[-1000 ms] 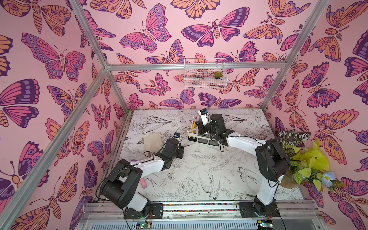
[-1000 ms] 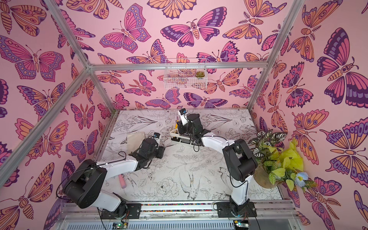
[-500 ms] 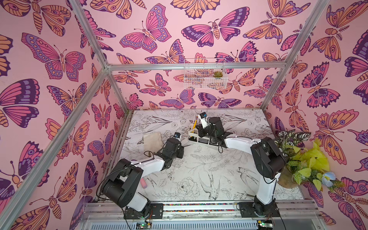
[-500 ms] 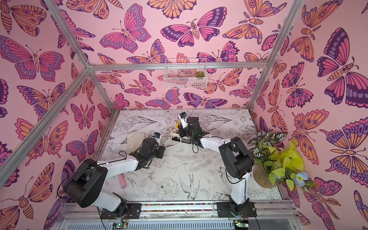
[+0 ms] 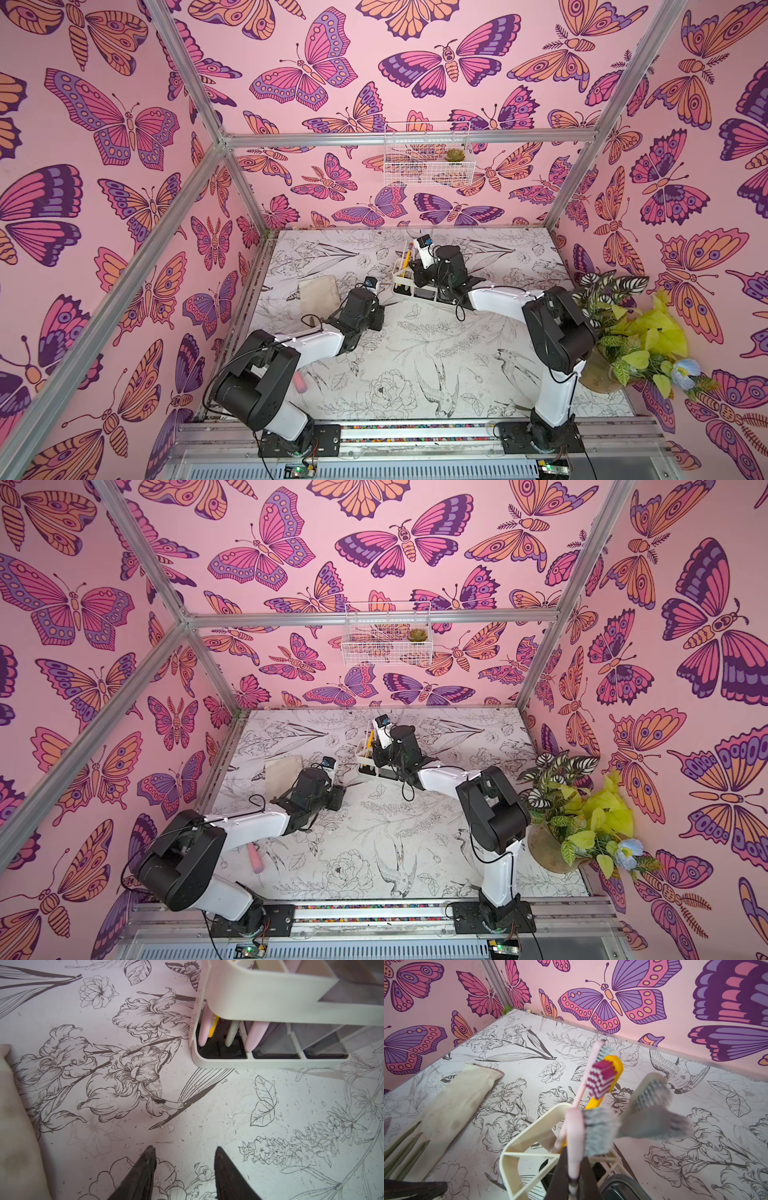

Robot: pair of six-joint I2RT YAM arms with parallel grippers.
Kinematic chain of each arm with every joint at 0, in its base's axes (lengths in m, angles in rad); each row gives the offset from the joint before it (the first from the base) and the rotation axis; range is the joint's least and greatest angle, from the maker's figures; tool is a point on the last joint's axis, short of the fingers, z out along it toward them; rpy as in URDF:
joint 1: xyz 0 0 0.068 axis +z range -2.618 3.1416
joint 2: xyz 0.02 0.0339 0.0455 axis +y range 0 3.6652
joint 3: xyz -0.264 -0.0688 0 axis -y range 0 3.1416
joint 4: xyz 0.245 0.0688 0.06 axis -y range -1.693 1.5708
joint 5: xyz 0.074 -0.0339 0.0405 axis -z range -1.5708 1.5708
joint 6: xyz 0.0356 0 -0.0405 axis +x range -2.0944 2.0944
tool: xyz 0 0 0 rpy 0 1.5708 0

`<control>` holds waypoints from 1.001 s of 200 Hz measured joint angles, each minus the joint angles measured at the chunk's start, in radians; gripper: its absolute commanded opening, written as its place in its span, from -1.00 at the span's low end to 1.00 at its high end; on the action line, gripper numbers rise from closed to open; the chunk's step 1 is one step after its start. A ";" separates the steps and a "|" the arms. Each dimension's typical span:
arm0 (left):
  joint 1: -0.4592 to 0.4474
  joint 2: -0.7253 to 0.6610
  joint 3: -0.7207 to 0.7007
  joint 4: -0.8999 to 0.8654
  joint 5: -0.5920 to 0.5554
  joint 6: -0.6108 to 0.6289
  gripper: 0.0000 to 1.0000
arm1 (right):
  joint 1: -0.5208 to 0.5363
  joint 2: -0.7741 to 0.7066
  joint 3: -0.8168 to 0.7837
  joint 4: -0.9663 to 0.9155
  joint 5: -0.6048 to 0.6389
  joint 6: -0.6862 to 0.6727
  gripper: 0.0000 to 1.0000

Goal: Place the toothbrush into the toothbrush holder
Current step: Place the toothbrush in the toothbrush holder.

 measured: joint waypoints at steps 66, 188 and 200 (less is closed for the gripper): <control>0.000 0.005 0.003 -0.001 0.001 0.000 -0.03 | 0.002 0.014 0.000 0.030 0.010 0.003 -1.00; 0.000 0.010 0.006 -0.004 0.019 0.000 -0.02 | 0.002 0.016 0.000 0.040 0.012 0.035 -1.00; 0.000 0.010 0.008 -0.004 0.019 0.000 -0.02 | 0.002 0.016 0.000 0.040 0.012 0.037 -1.00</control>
